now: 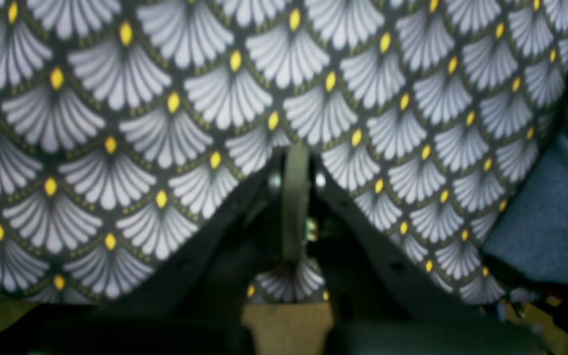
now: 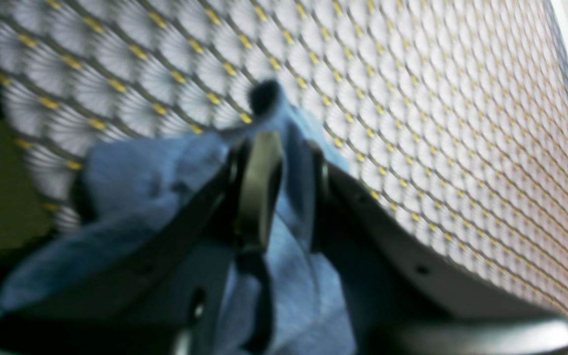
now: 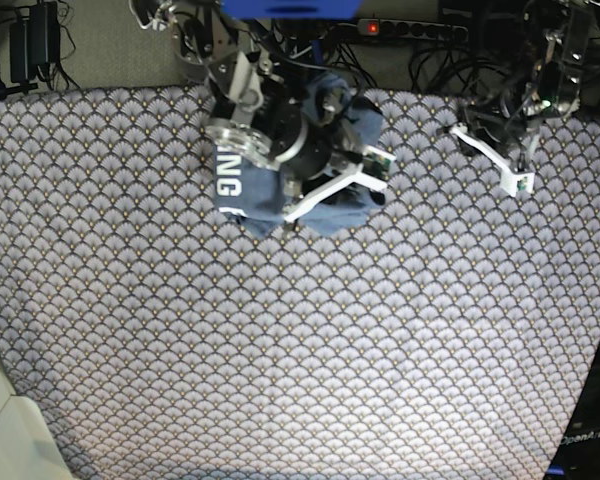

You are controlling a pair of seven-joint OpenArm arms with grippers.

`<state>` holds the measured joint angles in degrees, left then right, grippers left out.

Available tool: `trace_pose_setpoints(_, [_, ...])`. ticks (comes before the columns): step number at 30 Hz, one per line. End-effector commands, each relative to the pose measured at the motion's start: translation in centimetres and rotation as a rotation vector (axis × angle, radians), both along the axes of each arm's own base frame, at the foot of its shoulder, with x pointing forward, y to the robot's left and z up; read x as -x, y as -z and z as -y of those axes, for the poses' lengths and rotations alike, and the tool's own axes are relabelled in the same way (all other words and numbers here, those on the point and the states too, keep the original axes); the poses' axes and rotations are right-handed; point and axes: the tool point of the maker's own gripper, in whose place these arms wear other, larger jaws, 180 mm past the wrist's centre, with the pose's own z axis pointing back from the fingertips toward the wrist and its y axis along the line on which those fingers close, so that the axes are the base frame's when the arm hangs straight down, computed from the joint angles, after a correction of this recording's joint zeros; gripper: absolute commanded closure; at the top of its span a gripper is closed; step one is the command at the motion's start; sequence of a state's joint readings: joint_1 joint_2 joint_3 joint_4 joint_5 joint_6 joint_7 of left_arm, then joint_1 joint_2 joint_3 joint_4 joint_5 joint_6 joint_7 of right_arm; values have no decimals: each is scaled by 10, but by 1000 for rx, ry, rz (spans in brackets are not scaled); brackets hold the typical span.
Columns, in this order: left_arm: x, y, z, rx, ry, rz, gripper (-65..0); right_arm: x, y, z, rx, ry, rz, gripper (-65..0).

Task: Fold the T-shirt properly

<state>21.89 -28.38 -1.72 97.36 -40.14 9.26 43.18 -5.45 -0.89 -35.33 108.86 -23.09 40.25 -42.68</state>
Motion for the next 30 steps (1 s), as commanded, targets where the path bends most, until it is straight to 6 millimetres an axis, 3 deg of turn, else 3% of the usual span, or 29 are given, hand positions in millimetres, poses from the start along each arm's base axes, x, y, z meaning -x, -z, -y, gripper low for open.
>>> trace_pose_setpoints(1, [-4, -5, -4, -11, 3, 16, -4, -5, -12, -5, -36, -1, 30, -144])
trace_pose_setpoints(11, [-3, -4, -3, -11, 4, 17, -4, -11, 1, -21, -38, -5, -17, -209])
trace_pose_setpoints(18, [-3, -5, -5, -13, 0, 18, -4, -12, -4, -30, -61, -6, -22, -342])
trace_pose_setpoints(30, [-4, -5, -5, -13, -1, 20, -4, -25, 8, -30, -25, -13, -33, -354])
